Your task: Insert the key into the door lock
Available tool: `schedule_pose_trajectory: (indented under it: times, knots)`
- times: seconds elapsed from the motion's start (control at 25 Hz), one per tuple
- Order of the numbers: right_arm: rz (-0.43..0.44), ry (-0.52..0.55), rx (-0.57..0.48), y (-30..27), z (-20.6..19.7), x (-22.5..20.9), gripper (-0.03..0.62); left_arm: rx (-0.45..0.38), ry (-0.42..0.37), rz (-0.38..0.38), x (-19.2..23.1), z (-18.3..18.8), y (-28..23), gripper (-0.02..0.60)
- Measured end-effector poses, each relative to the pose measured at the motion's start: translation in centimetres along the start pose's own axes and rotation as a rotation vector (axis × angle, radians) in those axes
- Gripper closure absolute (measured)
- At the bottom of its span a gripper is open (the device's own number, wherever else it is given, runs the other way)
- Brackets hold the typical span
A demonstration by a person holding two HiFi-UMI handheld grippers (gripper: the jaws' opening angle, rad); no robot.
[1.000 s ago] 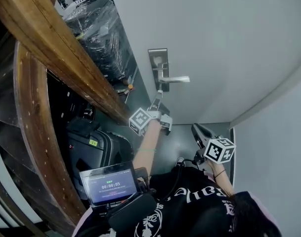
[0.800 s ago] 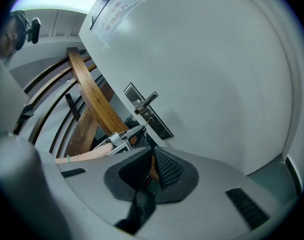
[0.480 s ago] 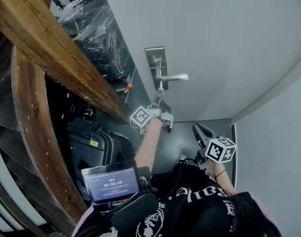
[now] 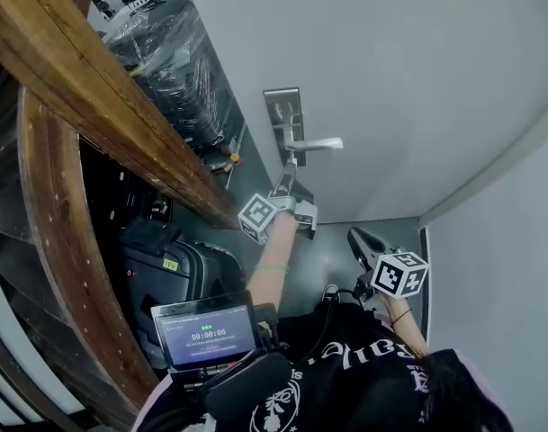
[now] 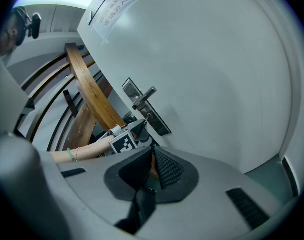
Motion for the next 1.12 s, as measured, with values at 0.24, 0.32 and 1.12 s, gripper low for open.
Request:
schedule_pose_trajectory:
  times: [0.24,0.32,1.12]
  knots:
    - [-0.001,-0.004,0.006,-0.5,-0.4,-0.1,0.563,0.011,-0.024,-0.016,0.4,0.1,-0.4,0.558]
    - [-0.003,-0.007,0.007,-0.6,-0.7,-0.3,0.563,0.000,0.000,-0.023,0.5,0.1,-0.5,0.557]
    - [-0.048,-0.045,-0.021,-0.1,-2.9,-2.2,0.563,0.152,-0.257,0.001,1.7,1.5,-4.1,0.548]
Point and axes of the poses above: the fingertips, and each gripper's own axes: y backward along the fingers, x to its left, z out of its top, the point moved 2 cm from there along y, backward along the fingers, and after that the axes turned 2 degrees about -y, right-handed, at the moved point
